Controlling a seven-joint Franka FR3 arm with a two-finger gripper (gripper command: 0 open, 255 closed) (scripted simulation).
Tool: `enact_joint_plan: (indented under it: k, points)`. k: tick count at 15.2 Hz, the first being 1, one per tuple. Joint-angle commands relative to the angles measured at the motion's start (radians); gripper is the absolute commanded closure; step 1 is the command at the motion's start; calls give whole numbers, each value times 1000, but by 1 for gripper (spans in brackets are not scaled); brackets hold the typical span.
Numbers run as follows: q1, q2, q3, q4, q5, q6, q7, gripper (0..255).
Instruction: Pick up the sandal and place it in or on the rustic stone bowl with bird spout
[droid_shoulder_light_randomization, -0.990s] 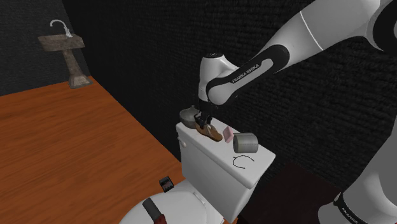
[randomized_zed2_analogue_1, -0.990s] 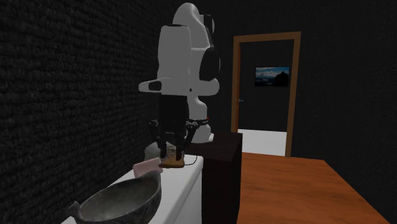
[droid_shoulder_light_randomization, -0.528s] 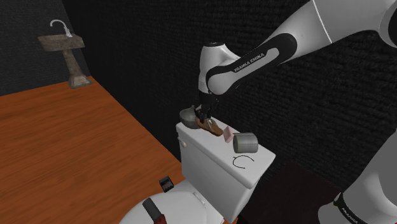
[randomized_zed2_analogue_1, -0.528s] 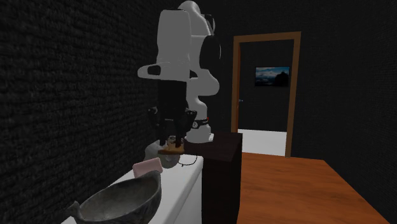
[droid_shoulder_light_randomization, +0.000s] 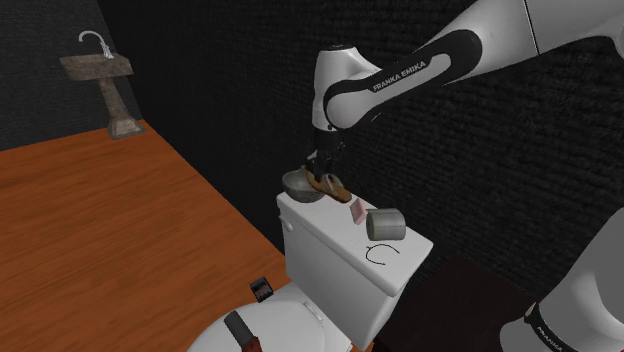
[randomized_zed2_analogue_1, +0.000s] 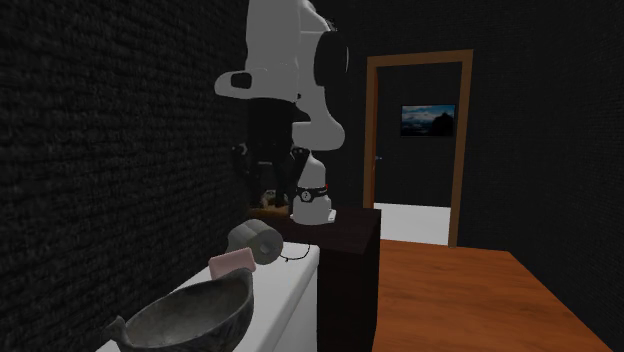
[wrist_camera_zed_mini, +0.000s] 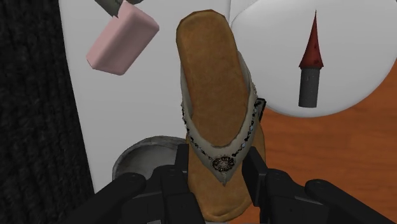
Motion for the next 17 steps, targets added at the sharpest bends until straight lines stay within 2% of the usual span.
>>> enact_joint_plan:
  k: [1, 8, 14, 17]
  points:
    - [-1, -11, 0, 8, 4, -19, -4, 255]
    - [-16, 235, -27, 379, -24, -145, -54, 255]
    - [-14, 483, -46, 788, -38, -305, -99, 255]
    - [-15, 489, -47, 757, -40, -268, -96, 255]
